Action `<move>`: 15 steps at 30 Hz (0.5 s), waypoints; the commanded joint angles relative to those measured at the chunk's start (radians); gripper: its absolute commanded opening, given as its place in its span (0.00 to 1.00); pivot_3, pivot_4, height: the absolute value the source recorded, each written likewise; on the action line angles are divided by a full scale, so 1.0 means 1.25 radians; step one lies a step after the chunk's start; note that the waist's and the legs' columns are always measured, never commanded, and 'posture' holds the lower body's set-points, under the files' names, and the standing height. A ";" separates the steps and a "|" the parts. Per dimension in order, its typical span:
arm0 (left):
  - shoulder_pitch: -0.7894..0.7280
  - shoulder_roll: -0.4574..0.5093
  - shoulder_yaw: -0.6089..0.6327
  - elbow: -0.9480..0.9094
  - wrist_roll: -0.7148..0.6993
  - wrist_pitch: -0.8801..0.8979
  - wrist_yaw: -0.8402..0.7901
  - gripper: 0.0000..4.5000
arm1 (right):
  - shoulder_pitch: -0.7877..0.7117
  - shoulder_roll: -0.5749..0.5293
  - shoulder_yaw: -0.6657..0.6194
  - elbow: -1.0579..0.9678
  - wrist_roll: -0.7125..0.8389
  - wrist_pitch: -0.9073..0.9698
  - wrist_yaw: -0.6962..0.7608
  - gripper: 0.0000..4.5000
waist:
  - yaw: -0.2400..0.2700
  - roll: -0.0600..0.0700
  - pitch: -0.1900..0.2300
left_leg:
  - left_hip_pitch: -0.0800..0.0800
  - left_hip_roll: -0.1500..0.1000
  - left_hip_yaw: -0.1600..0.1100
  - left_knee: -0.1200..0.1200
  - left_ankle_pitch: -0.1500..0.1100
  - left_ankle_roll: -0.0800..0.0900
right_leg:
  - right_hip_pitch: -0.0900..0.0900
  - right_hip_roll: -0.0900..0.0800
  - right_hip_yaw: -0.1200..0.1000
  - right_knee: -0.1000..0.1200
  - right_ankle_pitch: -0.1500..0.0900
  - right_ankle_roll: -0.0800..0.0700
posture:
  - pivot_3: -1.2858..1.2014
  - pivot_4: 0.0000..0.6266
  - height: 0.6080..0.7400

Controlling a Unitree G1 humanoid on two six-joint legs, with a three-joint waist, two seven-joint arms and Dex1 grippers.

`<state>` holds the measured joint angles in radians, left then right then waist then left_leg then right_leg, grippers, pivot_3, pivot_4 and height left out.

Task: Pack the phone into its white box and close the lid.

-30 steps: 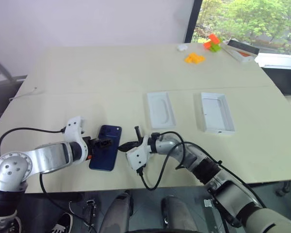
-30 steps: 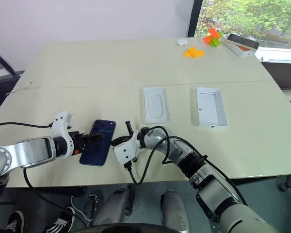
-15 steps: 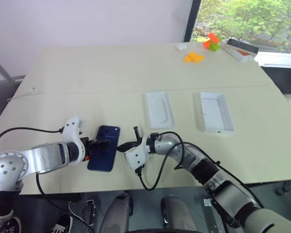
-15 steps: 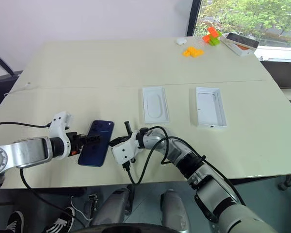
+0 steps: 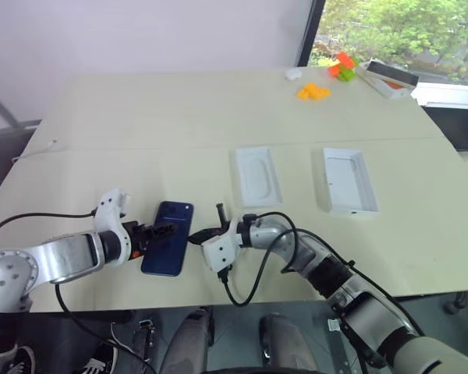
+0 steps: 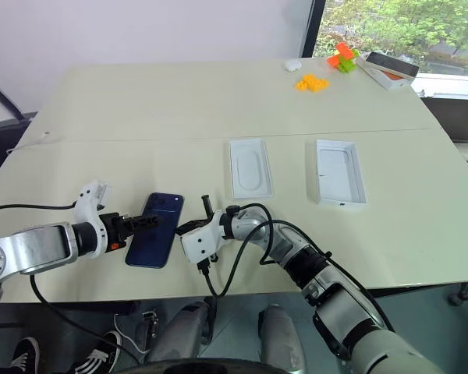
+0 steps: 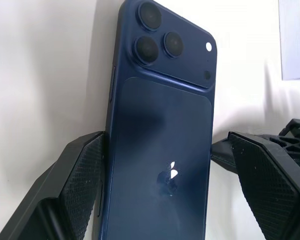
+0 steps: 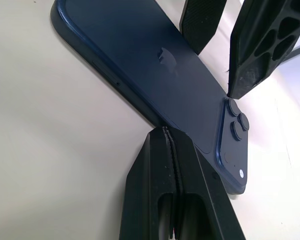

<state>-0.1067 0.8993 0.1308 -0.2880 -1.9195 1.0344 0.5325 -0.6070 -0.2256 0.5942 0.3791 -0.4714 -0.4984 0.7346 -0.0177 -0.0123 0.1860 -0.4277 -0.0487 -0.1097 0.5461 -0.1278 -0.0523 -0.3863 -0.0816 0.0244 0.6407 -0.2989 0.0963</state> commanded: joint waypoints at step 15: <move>0.069 0.056 -0.006 -0.027 -0.026 0.040 -0.269 0.91 | -0.012 0.043 0.015 -0.012 0.033 -0.009 -0.003 0.01 | 0.001 0.000 0.000 | -0.003 0.000 0.001 -0.002 0.000 0.000 | -0.002 0.000 0.000 -0.003 0.000 0.000 | 0.52 0.24 1.00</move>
<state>-0.0143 0.9893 0.1469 -0.2802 -1.9213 1.0862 0.2283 -0.6040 -0.2048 0.6017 0.3794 -0.4459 -0.4921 0.7432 -0.0170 -0.0129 0.1866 -0.4317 -0.0482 -0.1087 0.5434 -0.1277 -0.0525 -0.3897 -0.0812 0.0243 0.6369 -0.2989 0.0963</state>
